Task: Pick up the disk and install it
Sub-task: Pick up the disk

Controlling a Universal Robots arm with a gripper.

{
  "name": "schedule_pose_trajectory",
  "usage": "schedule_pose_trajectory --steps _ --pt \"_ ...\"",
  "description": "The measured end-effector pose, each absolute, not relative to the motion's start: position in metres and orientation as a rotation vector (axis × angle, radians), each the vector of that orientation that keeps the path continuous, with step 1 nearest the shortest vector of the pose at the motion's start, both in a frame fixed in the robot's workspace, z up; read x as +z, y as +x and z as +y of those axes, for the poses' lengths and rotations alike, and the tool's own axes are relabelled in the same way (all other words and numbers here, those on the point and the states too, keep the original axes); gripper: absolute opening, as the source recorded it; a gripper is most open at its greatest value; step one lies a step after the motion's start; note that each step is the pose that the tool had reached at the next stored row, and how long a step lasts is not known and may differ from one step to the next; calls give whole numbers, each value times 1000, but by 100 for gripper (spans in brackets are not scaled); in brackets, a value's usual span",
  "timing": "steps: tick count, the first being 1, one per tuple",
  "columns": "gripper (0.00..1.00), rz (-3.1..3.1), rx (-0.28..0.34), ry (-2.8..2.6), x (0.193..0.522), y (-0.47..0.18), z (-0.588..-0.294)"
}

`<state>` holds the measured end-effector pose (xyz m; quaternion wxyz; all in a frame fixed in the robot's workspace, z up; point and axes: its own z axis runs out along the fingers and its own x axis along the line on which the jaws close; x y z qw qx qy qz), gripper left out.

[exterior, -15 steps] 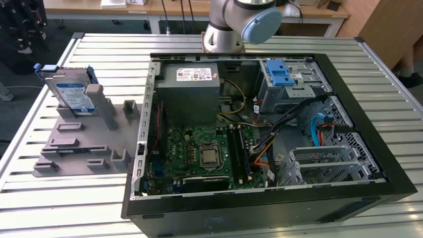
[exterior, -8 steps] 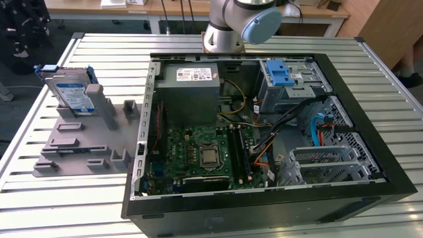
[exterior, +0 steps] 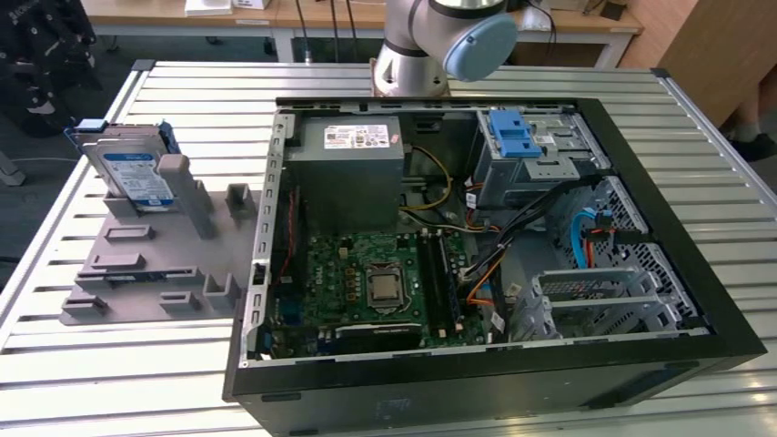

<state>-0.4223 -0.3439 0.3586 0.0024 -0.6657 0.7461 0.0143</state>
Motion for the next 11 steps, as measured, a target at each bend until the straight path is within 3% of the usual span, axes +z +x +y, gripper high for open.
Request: schedule_pose_trajectory --steps 11 --pt "70 2284 45 -2150 353 -425 -343"
